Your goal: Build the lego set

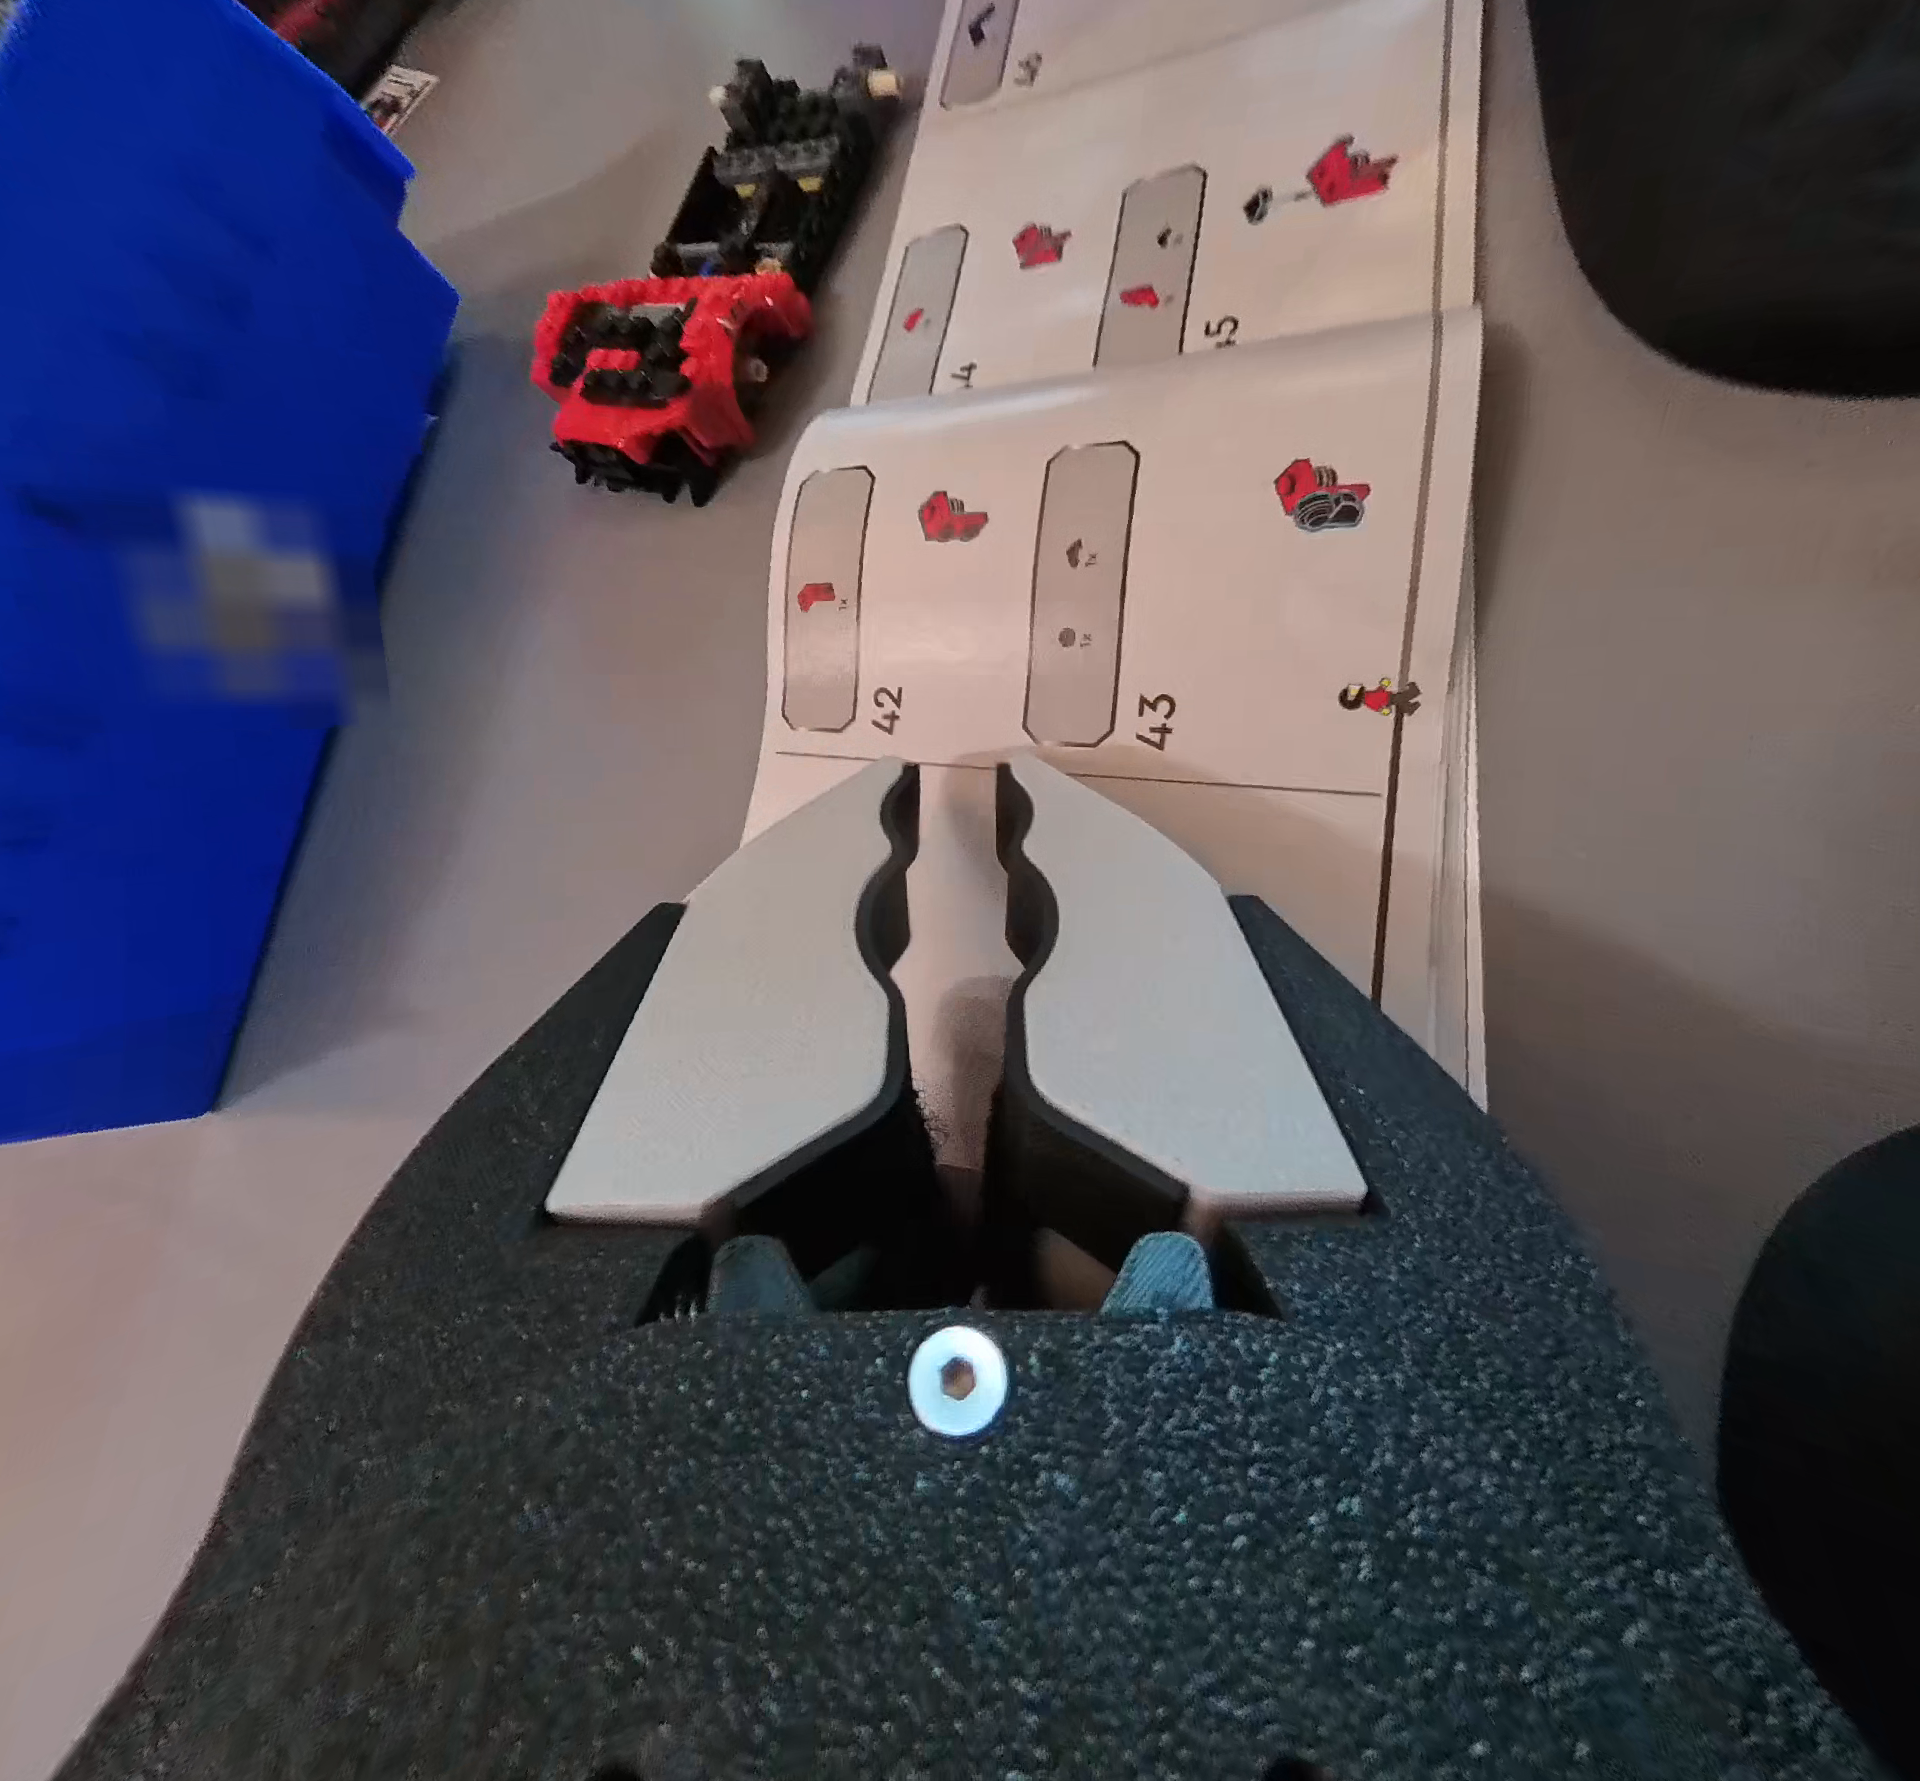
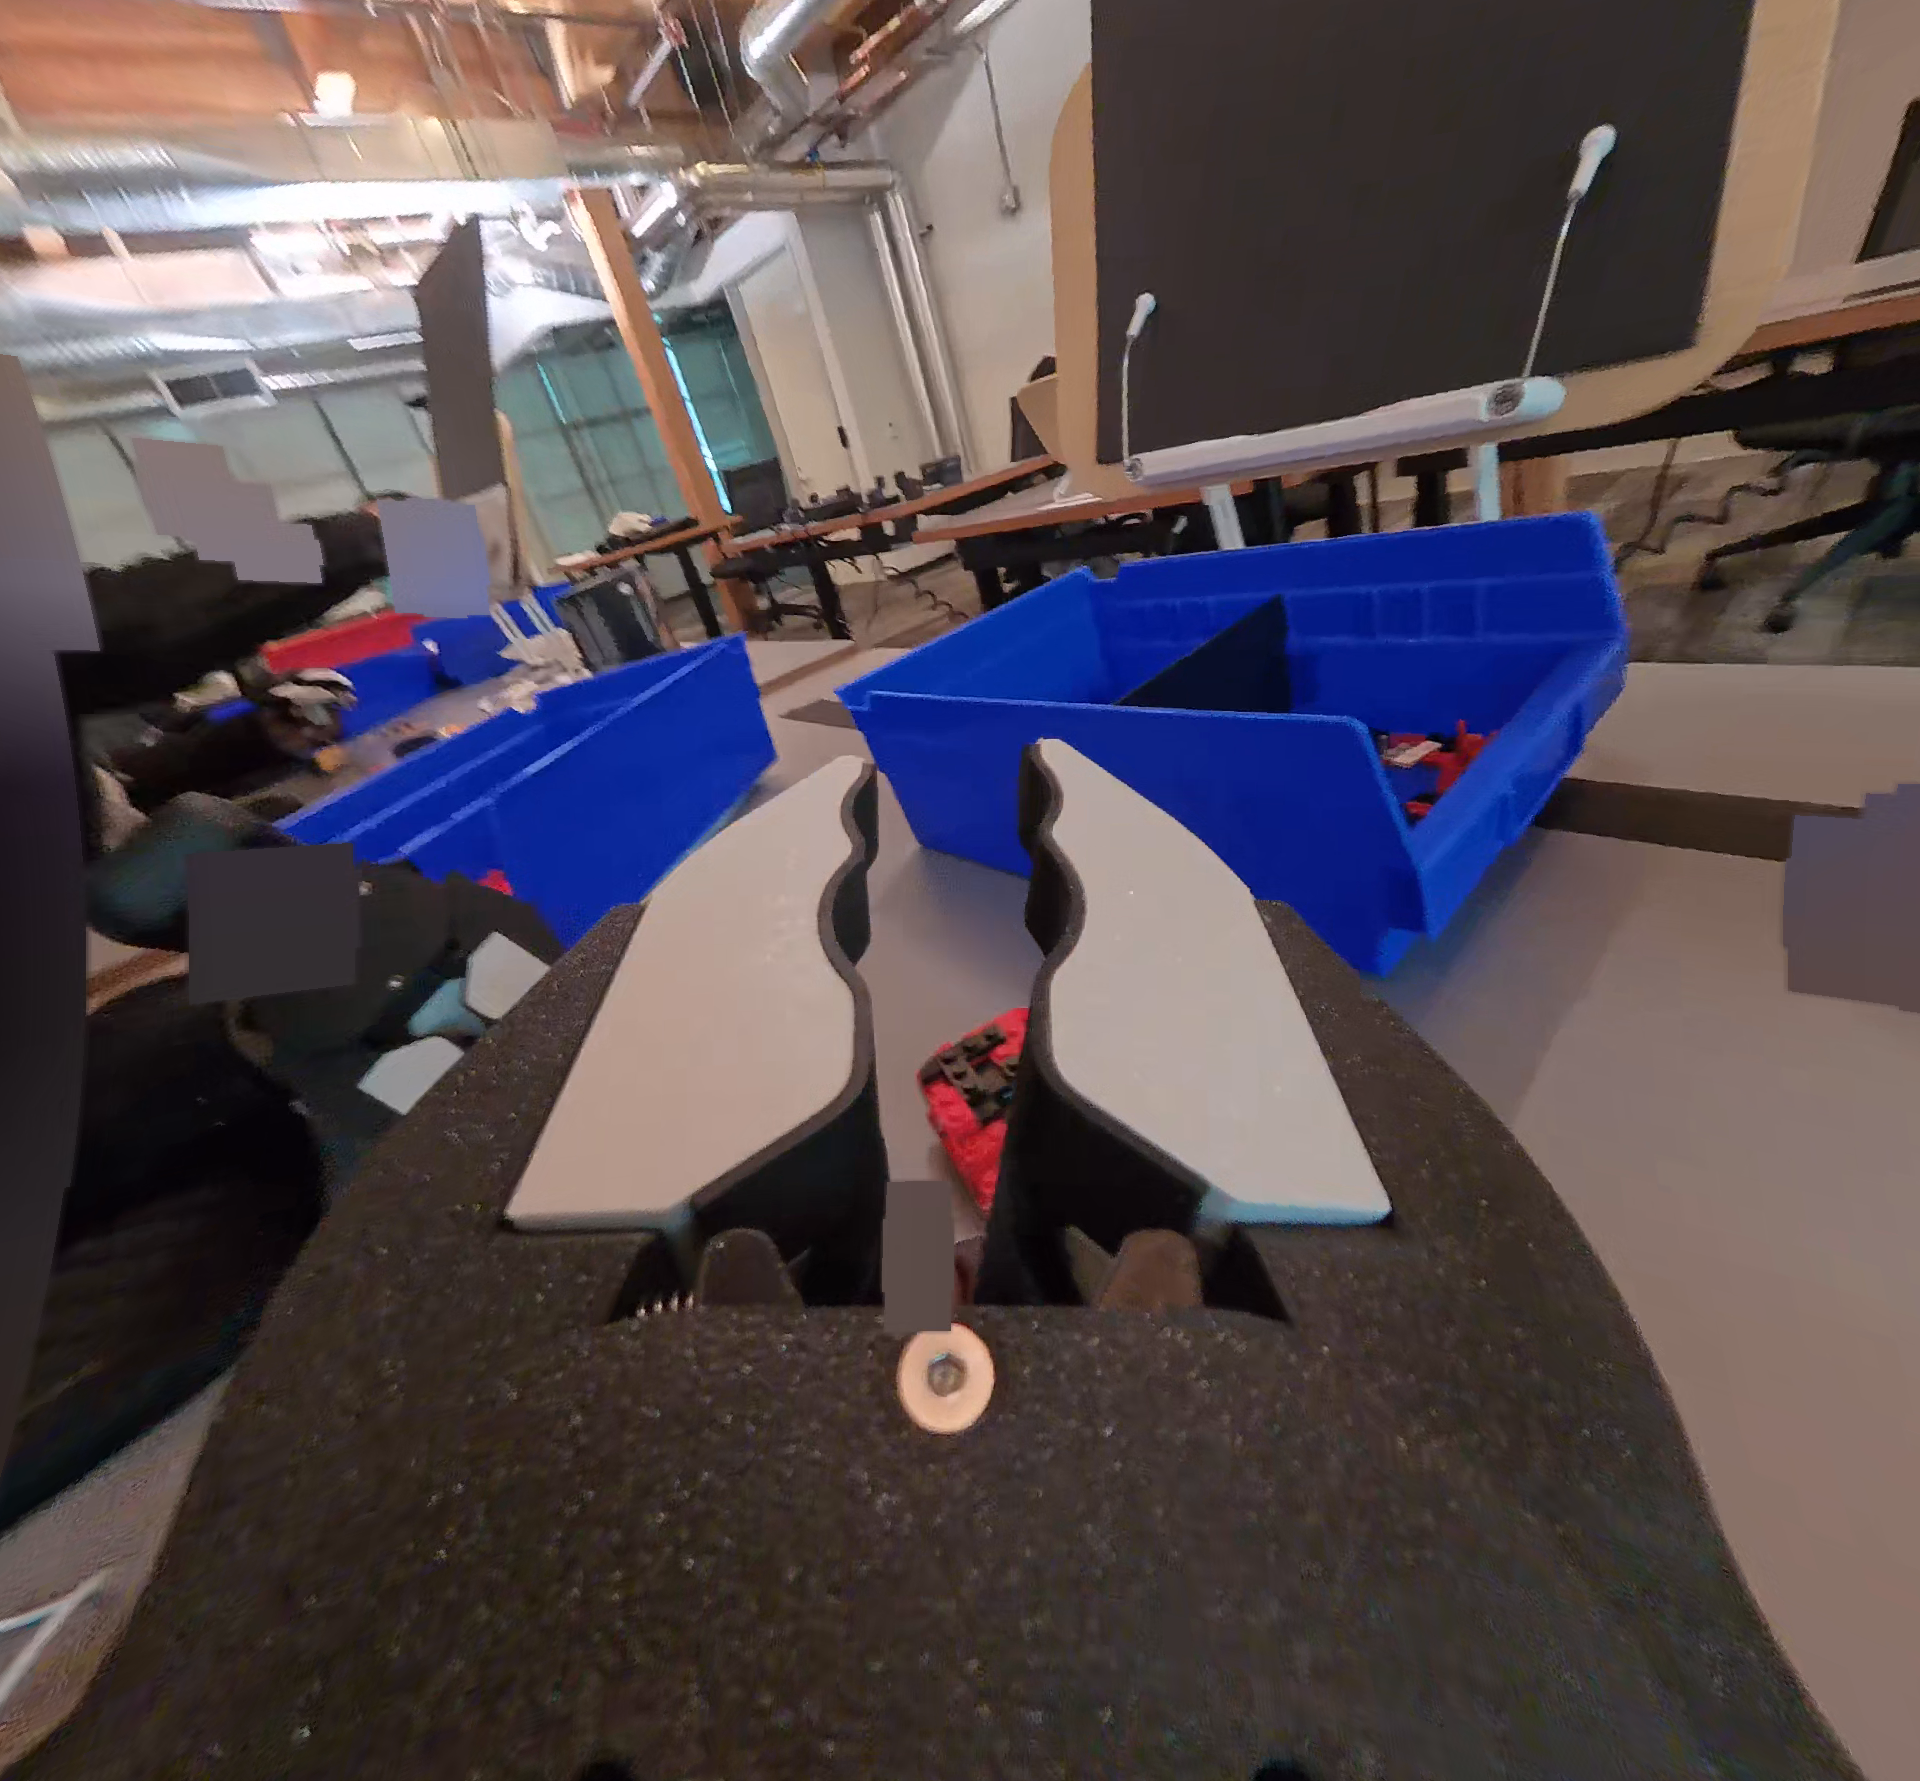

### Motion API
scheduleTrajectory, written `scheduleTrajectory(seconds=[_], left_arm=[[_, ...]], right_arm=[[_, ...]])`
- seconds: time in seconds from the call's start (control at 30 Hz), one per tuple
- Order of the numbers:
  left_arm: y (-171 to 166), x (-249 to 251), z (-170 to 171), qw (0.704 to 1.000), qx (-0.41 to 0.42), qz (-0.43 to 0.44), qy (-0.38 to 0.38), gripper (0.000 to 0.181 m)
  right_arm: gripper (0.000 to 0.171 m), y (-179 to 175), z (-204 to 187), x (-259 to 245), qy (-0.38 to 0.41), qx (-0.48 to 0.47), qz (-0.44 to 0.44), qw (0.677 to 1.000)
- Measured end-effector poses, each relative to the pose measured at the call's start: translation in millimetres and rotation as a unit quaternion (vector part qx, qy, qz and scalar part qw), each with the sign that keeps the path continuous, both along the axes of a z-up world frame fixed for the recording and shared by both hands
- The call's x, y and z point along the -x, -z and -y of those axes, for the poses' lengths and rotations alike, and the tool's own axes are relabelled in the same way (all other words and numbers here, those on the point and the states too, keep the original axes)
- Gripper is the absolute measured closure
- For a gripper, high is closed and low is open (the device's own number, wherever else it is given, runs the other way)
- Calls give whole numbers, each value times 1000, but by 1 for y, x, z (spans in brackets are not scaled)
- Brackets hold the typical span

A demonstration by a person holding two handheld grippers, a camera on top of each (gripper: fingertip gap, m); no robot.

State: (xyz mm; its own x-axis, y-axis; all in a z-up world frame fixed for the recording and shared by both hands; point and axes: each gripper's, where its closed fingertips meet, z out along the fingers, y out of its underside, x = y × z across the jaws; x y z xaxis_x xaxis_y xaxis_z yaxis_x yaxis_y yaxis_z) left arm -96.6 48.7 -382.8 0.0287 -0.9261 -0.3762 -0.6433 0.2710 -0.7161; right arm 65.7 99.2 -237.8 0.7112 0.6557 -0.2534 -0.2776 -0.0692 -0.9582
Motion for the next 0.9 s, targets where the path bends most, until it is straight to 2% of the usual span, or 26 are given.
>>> scheduleTrajectory(seconds=[0.17,0.27,0.37,0.47,0.6,0.73,0.9], left_arm=[[-1,0,-2,1000,-1,3,-8,168],[-10,0,-7,999,-2,34,-22,167],[-41,2,-24,989,-17,130,-75,161],[-78,19,-49,955,-28,245,-166,157],[-107,38,-59,921,-64,327,-200,158],[-123,47,-60,900,-73,376,-210,162],[-121,47,-60,900,-66,375,-210,164]], right_arm=[[146,-3,-2,-11,61,-34,70,995],[147,-2,-3,-13,76,-44,81,993],[147,7,-4,-3,59,-29,95,993],[147,20,-5,10,39,-18,129,991],[142,52,8,49,-72,24,202,977],[139,93,42,91,-229,75,272,932],[139,134,63,102,-287,98,372,877]])
